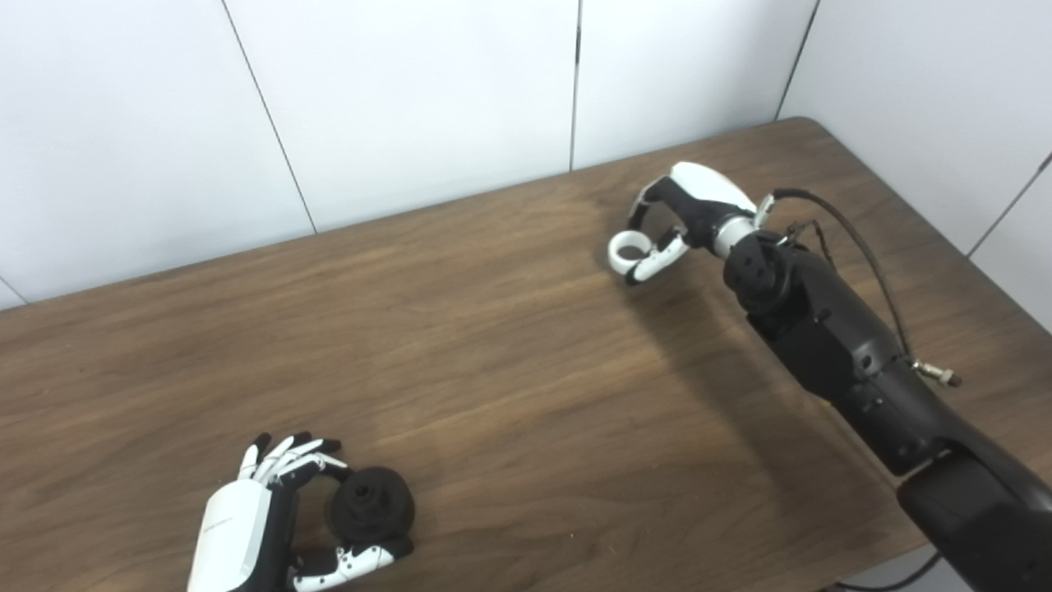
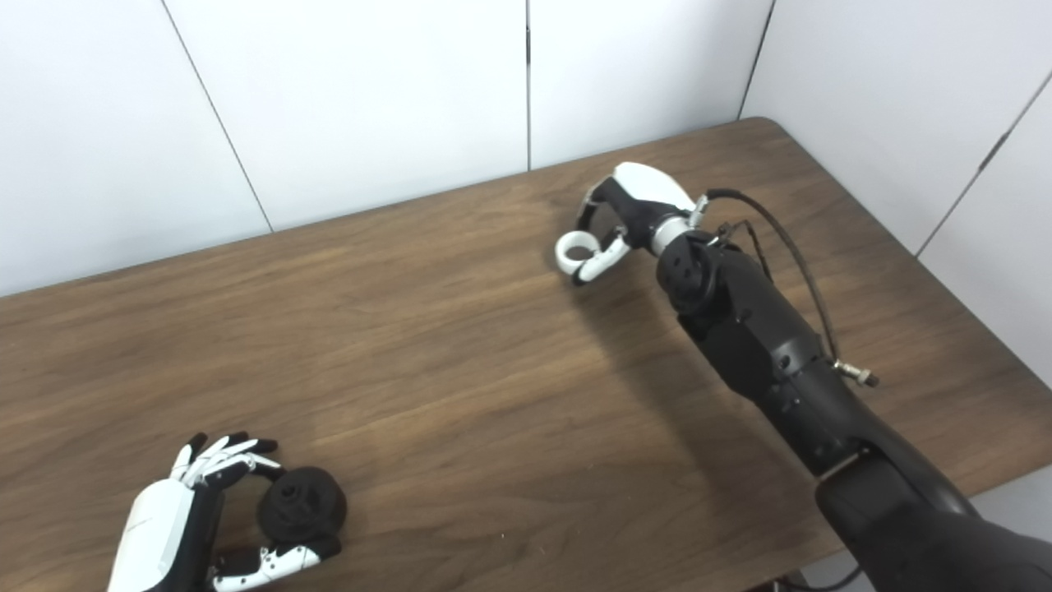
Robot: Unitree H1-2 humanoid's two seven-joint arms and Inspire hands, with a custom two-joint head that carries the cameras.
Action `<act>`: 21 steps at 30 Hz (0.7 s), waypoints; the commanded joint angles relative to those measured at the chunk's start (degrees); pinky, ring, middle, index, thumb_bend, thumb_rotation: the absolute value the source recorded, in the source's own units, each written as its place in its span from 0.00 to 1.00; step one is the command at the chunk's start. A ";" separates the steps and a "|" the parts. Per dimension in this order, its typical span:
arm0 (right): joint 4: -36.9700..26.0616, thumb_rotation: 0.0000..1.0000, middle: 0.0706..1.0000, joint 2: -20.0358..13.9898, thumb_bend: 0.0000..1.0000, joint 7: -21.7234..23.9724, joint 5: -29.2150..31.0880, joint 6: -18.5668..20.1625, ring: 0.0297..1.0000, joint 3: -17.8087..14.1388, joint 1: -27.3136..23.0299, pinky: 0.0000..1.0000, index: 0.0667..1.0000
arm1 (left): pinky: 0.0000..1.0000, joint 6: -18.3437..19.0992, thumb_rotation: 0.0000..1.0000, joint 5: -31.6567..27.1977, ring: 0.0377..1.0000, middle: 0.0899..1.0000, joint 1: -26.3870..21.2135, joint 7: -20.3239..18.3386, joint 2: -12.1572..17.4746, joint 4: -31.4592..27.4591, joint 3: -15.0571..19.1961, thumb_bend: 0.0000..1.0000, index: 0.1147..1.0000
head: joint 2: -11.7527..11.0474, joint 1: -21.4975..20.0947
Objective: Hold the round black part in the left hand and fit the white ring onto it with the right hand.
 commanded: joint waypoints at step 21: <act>-26.31 0.14 0.84 5.48 0.52 19.08 -1.46 -2.48 0.96 8.77 2.36 0.99 0.45 | 0.99 7.31 0.05 8.13 0.87 0.75 1.79 -3.08 -6.25 0.78 -7.10 0.52 0.42 | 0.98 14.73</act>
